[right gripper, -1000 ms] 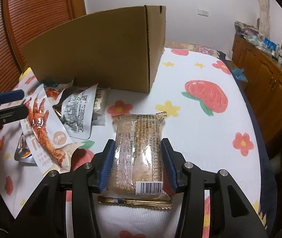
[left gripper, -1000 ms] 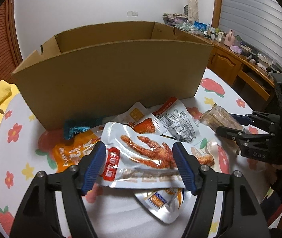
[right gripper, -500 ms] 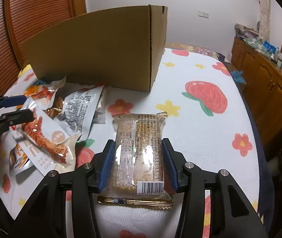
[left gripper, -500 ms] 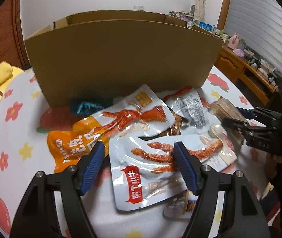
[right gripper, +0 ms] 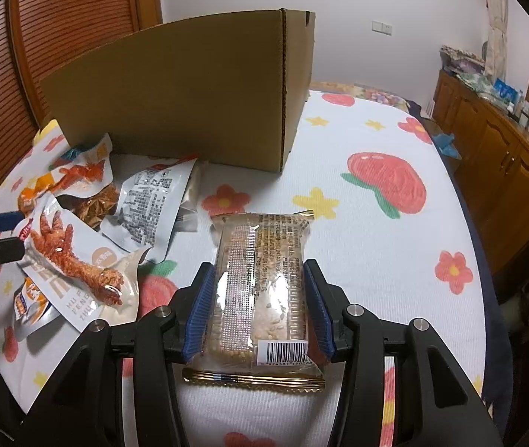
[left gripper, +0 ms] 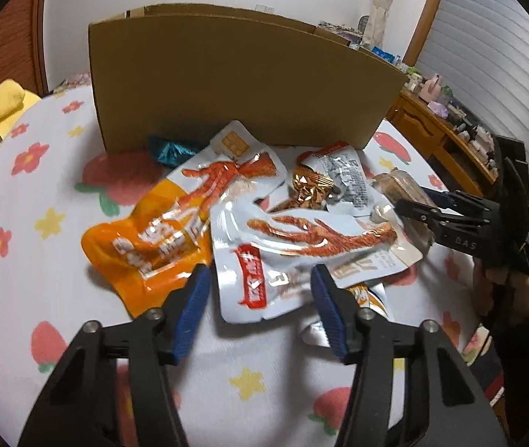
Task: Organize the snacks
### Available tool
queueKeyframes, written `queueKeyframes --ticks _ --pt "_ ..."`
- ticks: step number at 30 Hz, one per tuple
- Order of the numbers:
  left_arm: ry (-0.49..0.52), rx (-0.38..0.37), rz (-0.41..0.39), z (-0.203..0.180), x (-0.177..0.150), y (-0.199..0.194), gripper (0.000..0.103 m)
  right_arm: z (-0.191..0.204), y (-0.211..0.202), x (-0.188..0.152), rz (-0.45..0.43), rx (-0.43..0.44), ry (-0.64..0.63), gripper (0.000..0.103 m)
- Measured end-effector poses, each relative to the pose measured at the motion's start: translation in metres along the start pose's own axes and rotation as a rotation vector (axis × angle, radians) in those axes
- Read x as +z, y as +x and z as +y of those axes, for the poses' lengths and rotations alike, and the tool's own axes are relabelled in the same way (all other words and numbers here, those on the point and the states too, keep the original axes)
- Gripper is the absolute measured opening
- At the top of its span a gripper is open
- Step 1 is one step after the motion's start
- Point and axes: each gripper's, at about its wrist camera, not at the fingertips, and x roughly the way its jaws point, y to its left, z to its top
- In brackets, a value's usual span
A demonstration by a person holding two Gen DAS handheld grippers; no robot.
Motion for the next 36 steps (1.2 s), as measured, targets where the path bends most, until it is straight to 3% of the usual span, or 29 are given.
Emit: queueKeyframes --ticks 9,13,17,20,27,36 --pt "-0.068 -0.053 0.005 0.008 -0.009 -0.001 0.043 0.001 0.0 0.0 0.001 -0.007 -0.006 0.048" --pt "-0.084 -0.076 -0.007 0.01 -0.005 -0.003 0.026 0.001 0.0 0.0 0.001 -0.007 -0.005 0.048" --pt "-0.098 -0.099 -0.025 0.011 0.0 -0.006 0.022 0.001 0.0 0.0 0.001 -0.008 -0.006 0.048" --pt "-0.084 -0.1 -0.028 0.008 0.003 -0.007 0.009 0.001 0.001 0.0 0.001 -0.009 -0.007 0.048" --pt "-0.038 -0.085 -0.039 -0.003 0.004 -0.008 0.004 0.001 0.001 0.0 0.001 -0.009 -0.007 0.048" --pt "0.052 -0.056 -0.124 -0.028 0.023 -0.035 0.0 0.002 0.0 0.0 -0.002 -0.01 -0.013 0.046"
